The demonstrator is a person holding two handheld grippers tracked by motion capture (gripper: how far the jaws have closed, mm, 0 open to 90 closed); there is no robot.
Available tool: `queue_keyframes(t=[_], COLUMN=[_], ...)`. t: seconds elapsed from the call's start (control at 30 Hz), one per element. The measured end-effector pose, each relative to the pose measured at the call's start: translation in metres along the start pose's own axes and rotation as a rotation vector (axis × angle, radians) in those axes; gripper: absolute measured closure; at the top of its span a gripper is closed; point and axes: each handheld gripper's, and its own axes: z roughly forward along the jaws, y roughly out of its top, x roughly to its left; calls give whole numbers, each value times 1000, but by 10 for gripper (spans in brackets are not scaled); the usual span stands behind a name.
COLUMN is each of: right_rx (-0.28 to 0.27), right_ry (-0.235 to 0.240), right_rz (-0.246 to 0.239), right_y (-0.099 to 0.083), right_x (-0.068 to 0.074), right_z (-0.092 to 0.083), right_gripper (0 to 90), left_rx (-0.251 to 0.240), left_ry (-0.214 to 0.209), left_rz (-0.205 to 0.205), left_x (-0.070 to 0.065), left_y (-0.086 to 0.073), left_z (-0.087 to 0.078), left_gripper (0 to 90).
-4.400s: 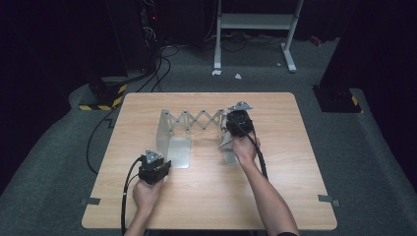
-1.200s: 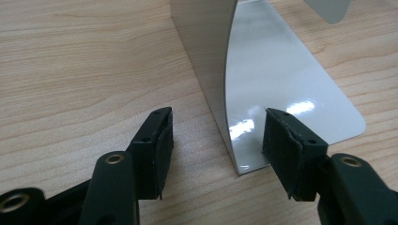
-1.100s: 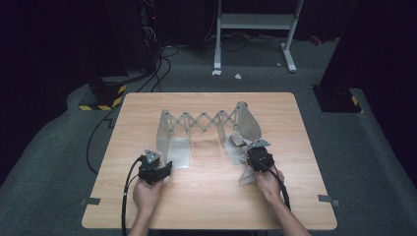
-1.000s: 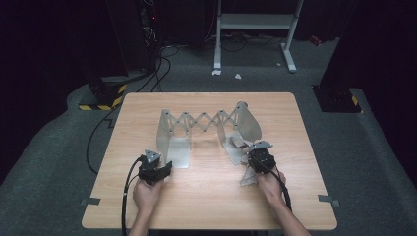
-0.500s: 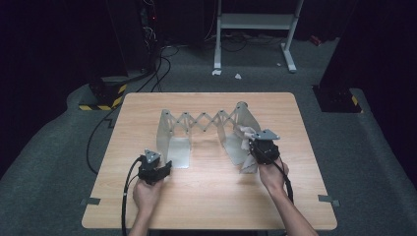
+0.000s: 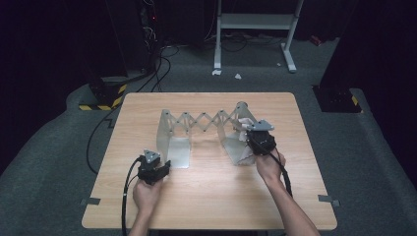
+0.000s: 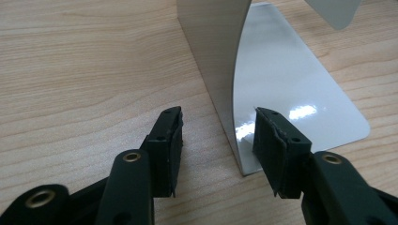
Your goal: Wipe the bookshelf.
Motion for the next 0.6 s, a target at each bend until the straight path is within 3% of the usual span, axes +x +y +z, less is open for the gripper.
queue_keyframes(t=[0.17,0.3,0.5,0.6], right_rx=[111,156,130,56], right_ry=[-3,6,-4,-16], right_rz=[-23,-18,8,14], right_y=[-24,-31,-15,6], right_x=[12,15,6,-4], right_z=[41,58,48,27], right_gripper=[813,813,812,811], left_rx=[-2,-2,-2,-3], left_ry=[1,1,-5,-7], left_rz=[-1,-2,6,8], left_x=[0,0,0,0], left_y=[0,0,0,0], left_z=[0,0,0,0], left_gripper=[534,535,556,567])
